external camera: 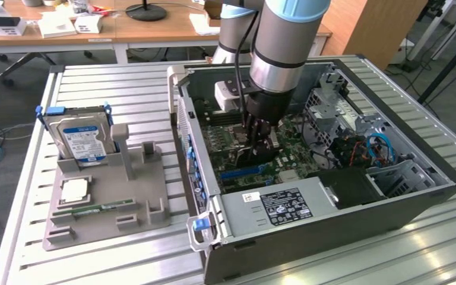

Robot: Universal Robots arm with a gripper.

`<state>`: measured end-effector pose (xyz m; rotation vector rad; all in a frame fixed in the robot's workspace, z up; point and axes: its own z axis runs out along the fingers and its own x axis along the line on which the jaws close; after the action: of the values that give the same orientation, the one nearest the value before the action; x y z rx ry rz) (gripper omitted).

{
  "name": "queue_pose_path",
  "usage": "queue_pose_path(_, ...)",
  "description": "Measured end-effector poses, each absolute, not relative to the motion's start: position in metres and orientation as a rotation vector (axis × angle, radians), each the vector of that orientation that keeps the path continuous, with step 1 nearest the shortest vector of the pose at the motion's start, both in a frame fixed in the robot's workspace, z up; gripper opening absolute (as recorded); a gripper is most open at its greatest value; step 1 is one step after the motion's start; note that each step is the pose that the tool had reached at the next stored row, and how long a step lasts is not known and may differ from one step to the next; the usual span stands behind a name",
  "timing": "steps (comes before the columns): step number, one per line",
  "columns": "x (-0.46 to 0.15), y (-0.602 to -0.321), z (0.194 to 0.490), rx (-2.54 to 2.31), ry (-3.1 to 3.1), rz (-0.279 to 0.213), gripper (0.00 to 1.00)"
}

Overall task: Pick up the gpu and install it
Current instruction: 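Insert the gpu into the slot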

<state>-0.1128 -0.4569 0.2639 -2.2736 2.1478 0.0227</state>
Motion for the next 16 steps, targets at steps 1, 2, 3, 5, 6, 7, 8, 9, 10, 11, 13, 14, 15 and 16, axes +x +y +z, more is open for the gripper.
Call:
queue_pose_path(1,-0.1128,-0.4569,0.2639,-2.274,2.148,0.023,0.26)
queue_pose_path(2,-0.1128,-0.4569,0.2639,-2.274,2.148,0.023,0.26)
queue_pose_path(3,-0.1128,-0.4569,0.2639,-2.274,2.147,0.022,0.26)
queue_pose_path(5,-0.1130,-0.4569,0.2638,-2.274,2.146,0.021,0.26)
queue_pose_path(6,-0.1131,-0.4569,0.2639,-2.274,2.144,0.019,0.26)
queue_pose_path(7,-0.1131,-0.4569,0.2639,-2.274,2.143,0.018,0.26)
queue_pose_path(8,-0.1131,-0.4569,0.2639,-2.274,2.142,0.016,0.26)
queue_pose_path(9,-0.1131,-0.4569,0.2638,-2.274,2.140,0.015,0.26)
queue_pose_path(10,-0.1131,-0.4569,0.2638,-2.274,2.140,0.015,0.26)
queue_pose_path(11,-0.1132,-0.4569,0.2638,-2.274,2.140,0.014,0.26)
queue_pose_path(13,-0.1132,-0.4569,0.2638,-2.274,2.140,0.014,0.26)
queue_pose_path(14,-0.1132,-0.4569,0.2638,-2.274,2.140,0.014,0.26)
queue_pose_path(15,-0.1132,-0.4569,0.2639,-2.274,2.140,0.014,0.26)
queue_pose_path(16,-0.1132,-0.4569,0.2639,-2.273,2.141,0.014,0.26)
